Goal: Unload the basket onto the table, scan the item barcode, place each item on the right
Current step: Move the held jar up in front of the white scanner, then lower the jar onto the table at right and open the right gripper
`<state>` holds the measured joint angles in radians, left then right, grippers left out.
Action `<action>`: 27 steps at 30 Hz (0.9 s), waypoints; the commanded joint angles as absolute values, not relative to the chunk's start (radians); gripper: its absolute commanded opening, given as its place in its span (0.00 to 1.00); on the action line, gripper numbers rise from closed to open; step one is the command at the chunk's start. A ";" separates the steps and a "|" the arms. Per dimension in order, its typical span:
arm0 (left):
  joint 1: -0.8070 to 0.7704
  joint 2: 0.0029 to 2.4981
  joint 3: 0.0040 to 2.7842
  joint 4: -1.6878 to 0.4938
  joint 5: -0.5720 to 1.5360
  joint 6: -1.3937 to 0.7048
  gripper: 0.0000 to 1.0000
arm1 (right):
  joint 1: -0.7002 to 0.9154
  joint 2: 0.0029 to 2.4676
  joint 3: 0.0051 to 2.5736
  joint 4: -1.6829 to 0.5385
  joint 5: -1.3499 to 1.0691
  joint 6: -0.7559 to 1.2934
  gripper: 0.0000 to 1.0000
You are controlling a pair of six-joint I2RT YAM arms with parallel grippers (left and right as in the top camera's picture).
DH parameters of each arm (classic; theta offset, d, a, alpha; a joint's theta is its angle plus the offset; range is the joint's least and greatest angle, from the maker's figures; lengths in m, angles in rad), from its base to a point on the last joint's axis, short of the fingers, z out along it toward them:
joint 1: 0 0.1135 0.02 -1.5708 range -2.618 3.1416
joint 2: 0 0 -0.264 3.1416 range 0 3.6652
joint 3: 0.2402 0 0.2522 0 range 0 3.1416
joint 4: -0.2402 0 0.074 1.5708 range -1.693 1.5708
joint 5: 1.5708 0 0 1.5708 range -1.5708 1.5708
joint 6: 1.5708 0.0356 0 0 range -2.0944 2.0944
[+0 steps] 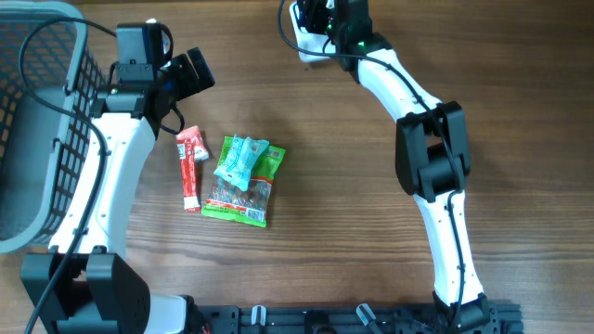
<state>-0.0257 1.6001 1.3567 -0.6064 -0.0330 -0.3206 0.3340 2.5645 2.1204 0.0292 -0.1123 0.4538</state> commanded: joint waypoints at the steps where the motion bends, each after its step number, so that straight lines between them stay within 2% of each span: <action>1: -0.026 1.610 1.356 -0.604 -0.043 -0.323 1.00 | 0.336 2.564 2.133 0.079 -0.184 0.471 0.14; 7: -0.026 1.610 1.356 -0.604 -0.043 -0.323 1.00 | 0.316 2.468 2.134 0.064 -0.235 0.471 0.14; 10: -0.026 1.610 1.356 -0.604 -0.043 -0.323 1.00 | 0.289 2.356 2.134 -0.078 -0.235 0.471 0.14; 15: -0.026 1.610 1.356 -0.604 -0.043 -0.323 1.00 | 0.193 2.186 2.134 -0.610 -0.243 0.421 0.14; 22: -0.026 1.610 1.356 -0.604 -0.043 -0.323 1.00 | 0.068 2.183 2.098 -1.279 -0.170 0.234 0.14; 27: -0.026 1.610 1.356 -0.604 -0.043 -0.323 1.00 | 0.048 2.183 1.961 -1.320 -0.124 0.221 0.14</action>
